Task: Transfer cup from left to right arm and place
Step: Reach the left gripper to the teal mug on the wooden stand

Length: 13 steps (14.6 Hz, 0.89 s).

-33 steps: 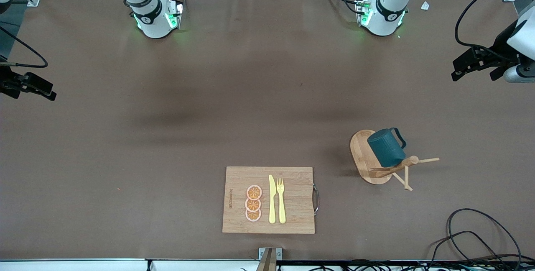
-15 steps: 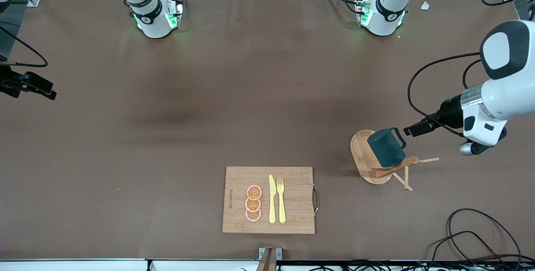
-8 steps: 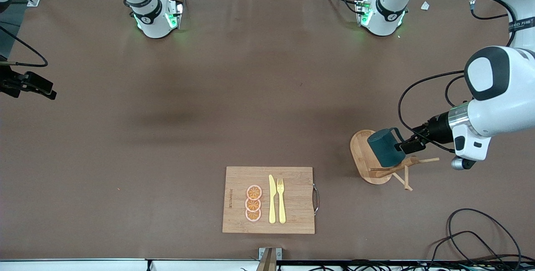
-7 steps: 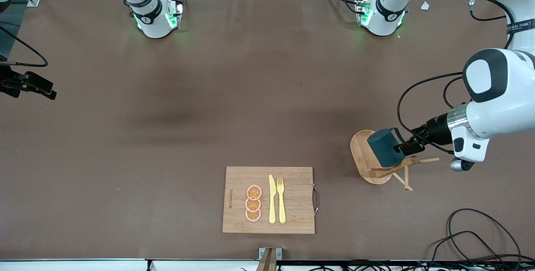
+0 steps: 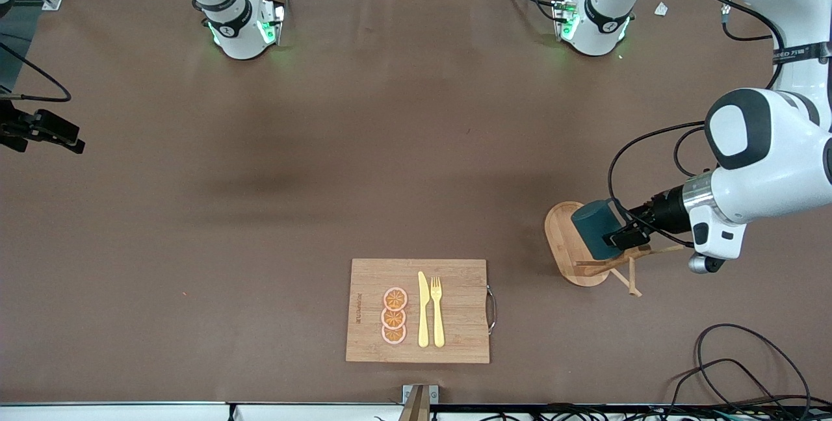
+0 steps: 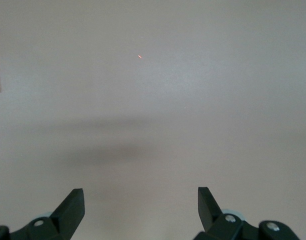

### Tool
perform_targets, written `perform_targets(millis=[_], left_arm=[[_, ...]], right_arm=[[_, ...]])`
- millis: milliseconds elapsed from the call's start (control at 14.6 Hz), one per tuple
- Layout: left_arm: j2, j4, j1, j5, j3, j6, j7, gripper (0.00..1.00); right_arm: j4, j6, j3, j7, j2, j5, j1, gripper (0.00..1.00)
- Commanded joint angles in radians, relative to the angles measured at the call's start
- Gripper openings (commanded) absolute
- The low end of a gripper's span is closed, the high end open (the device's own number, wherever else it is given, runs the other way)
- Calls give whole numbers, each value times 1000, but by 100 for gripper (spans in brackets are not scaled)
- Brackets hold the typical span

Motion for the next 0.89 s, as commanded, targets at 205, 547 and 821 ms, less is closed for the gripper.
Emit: perform_targets(millis=[205, 547, 821], left_arm=[[28, 11, -4, -16, -12, 27, -9, 100], [52, 5, -4, -16, -22, 59, -6, 99], [55, 5, -3, -16, -33, 61, -6, 91]], right_arm=[[-8, -6, 1, -17, -20, 2, -6, 100], [-8, -6, 1, -17, -20, 3, -6, 100], [-9, -7, 0, -17, -20, 3, -6, 100]])
